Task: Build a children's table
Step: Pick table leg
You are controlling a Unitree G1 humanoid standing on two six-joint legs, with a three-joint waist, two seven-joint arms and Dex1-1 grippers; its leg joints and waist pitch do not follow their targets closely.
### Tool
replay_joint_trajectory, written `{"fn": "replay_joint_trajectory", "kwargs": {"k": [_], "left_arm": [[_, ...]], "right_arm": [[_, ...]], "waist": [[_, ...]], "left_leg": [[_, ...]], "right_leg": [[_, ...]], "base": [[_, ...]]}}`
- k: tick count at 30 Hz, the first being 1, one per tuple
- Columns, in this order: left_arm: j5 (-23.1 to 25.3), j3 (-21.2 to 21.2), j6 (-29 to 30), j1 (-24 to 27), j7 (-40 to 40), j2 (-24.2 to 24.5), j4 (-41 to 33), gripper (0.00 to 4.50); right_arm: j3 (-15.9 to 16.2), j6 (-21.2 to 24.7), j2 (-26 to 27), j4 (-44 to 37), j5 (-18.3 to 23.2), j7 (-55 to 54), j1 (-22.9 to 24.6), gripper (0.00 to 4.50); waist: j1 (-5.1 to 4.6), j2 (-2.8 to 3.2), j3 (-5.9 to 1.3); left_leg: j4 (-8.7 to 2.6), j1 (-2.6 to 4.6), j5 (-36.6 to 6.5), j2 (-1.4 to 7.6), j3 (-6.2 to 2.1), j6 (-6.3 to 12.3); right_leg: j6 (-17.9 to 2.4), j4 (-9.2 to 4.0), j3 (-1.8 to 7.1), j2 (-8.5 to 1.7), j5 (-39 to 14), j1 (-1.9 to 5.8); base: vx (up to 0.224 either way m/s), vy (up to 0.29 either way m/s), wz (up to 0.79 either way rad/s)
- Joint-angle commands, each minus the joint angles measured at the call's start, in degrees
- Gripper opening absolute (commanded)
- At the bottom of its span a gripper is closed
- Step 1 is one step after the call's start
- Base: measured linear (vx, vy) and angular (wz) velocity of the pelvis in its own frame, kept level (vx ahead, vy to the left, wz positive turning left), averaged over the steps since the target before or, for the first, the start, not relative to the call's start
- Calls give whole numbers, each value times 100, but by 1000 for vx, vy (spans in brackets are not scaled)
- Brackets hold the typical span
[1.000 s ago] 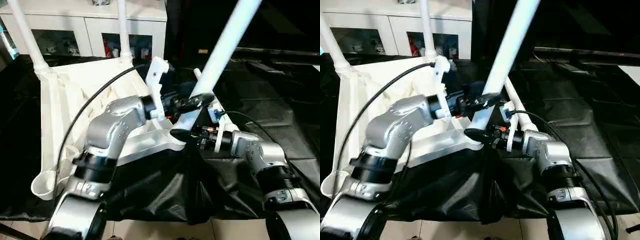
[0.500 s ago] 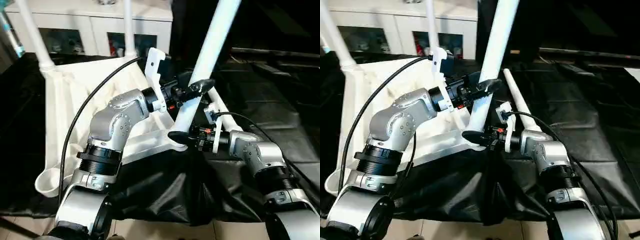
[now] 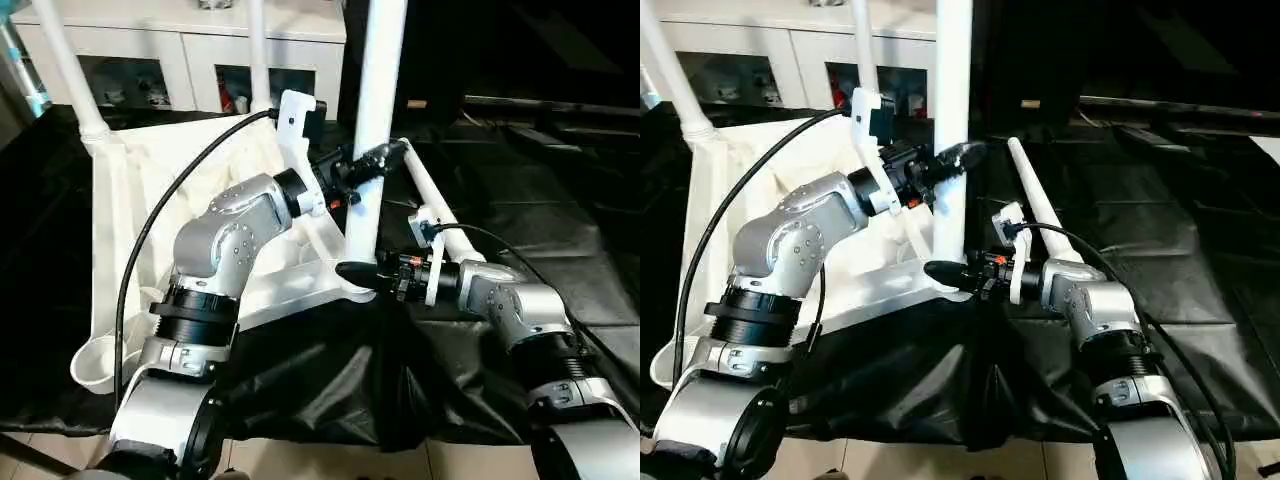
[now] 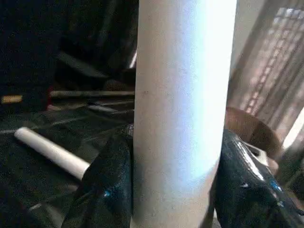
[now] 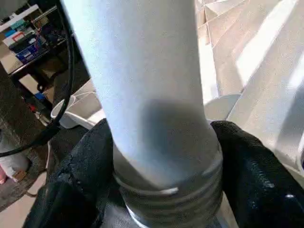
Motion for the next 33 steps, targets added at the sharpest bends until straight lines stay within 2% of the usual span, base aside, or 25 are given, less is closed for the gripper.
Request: {"fn": "replay_joint_trajectory", "kwargs": {"k": [1, 4, 7, 10, 12, 15, 18, 26, 27, 30, 33], "left_arm": [[101, 77, 151, -206, 344, -47, 109, 186], [210, 191, 240, -372, 738, -48, 282, 185], [233, 235, 290, -434, 896, -54, 325, 184], [167, 343, 457, -554, 1148, -59, 359, 184], [176, 406, 509, -602, 1312, -64, 395, 184], [173, 427, 518, -630, 1346, -60, 429, 184], [172, 431, 540, -618, 1388, -83, 406, 184], [184, 397, 571, -628, 1406, -87, 382, 184], [185, 403, 573, -629, 1409, -84, 384, 184], [148, 444, 583, -630, 1421, -92, 383, 184], [170, 434, 564, -629, 1430, -76, 385, 184]], "right_arm": [[-110, -86, 2, -41, -55, -197, -119, 357], [-229, -109, 22, 3, -57, -427, -222, 400], [-308, -150, 37, 41, -78, -626, -286, 406], [-551, 230, 34, -20, 191, -782, -471, 408], [-563, 463, 4, -147, 209, -919, -555, 408], [-438, 520, -18, -282, 107, -974, -564, 408], [-180, 635, 99, -447, -119, -1218, -592, 408], [-44, 602, 373, -268, -293, -1599, -684, 408], [-64, 607, 415, -222, -306, -1680, -704, 379], [-54, 646, 435, -248, -287, -1704, -700, 369], [-36, 685, 417, -331, -265, -1611, -659, 335]], "waist": [[14, -30, -490], [19, -35, -502], [18, -34, -505], [23, -43, -510], [22, -43, -508], [29, -53, -502], [35, -58, -505], [23, -49, -499], [26, -44, -495], [30, -42, -499], [29, -47, -499]], "left_leg": [[-345, -12, -886, 45, 72, 275], [-336, -18, -805, 27, 76, 257], [-338, -20, -775, 34, 72, 260], [-338, -19, -740, 34, 78, 310], [-338, -28, -698, 39, 73, 311], [-335, -27, -681, 28, 84, 305], [-337, -30, -639, 30, 82, 283], [-351, -26, -744, 33, 76, 202], [-351, -17, -762, 31, 81, 201], [-356, -17, -757, 40, 76, 208], [-360, -24, -715, 46, 73, 219]], "right_leg": [[-398, -454, 262, -308, -2420, 387], [-343, -450, 260, -302, -2408, 390], [-371, -443, 261, -305, -2339, 390], [-455, -424, 270, -301, -2217, 396], [-480, -412, 273, -300, -2155, 399], [-457, -421, 273, -307, -2201, 395], [-411, -422, 275, -311, -2228, 393], [-348, -441, 274, -325, -2340, 379], [-345, -447, 278, -324, -2340, 373], [-371, -430, 285, -322, -2236, 377], [-407, -410, 292, -324, -2142, 385]], "base": [[0, 0, 0], [0, 0, 0], [0, 0, 0], [0, 0, 0], [0, 0, 0], [0, 0, 0], [0, 0, 0], [0, 0, 0], [0, 0, 0], [0, 0, 0], [0, 0, 0]]}}
